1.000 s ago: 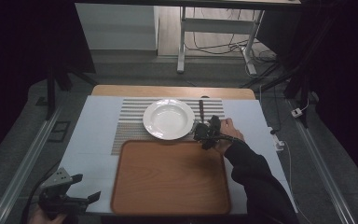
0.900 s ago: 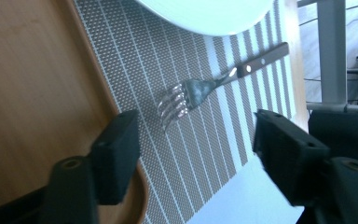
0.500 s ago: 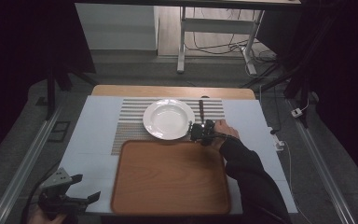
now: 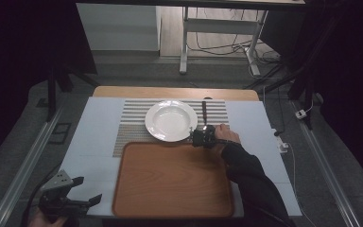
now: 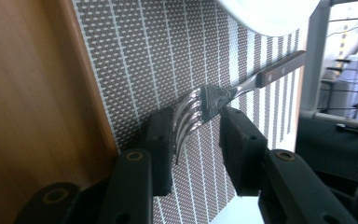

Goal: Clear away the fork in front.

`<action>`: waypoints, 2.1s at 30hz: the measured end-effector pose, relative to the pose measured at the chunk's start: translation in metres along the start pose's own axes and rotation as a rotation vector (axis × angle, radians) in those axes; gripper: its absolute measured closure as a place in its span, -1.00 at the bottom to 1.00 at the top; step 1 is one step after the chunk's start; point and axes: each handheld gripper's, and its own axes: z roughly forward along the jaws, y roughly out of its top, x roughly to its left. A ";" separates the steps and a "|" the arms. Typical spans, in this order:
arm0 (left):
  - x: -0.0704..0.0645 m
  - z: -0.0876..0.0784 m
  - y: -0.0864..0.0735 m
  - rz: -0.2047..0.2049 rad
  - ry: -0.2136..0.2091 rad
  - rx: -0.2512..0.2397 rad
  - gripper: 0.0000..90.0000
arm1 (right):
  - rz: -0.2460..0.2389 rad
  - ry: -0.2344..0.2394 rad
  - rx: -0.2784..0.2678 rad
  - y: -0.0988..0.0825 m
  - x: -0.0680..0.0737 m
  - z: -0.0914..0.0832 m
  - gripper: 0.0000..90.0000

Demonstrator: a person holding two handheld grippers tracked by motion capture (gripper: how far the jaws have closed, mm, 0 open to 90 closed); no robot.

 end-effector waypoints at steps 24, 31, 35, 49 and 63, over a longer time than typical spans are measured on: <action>-0.001 0.001 0.001 0.005 0.006 0.007 -0.85 | -0.064 -0.198 -0.019 -0.009 0.020 -0.008 1.00; -0.001 0.002 0.001 0.005 0.010 0.011 -0.85 | -0.030 -0.203 -0.056 -0.011 0.018 -0.030 1.00; -0.001 0.001 0.001 0.004 0.011 0.012 -0.85 | -0.003 -0.208 -0.112 -0.013 0.017 -0.045 1.00; -0.002 0.001 0.001 0.004 0.018 0.016 -0.85 | 0.142 -0.151 -0.268 -0.023 0.017 -0.095 1.00; 0.001 0.000 0.002 -0.007 -0.016 -0.008 -0.96 | 0.378 0.047 -0.501 -0.045 0.019 -0.136 1.00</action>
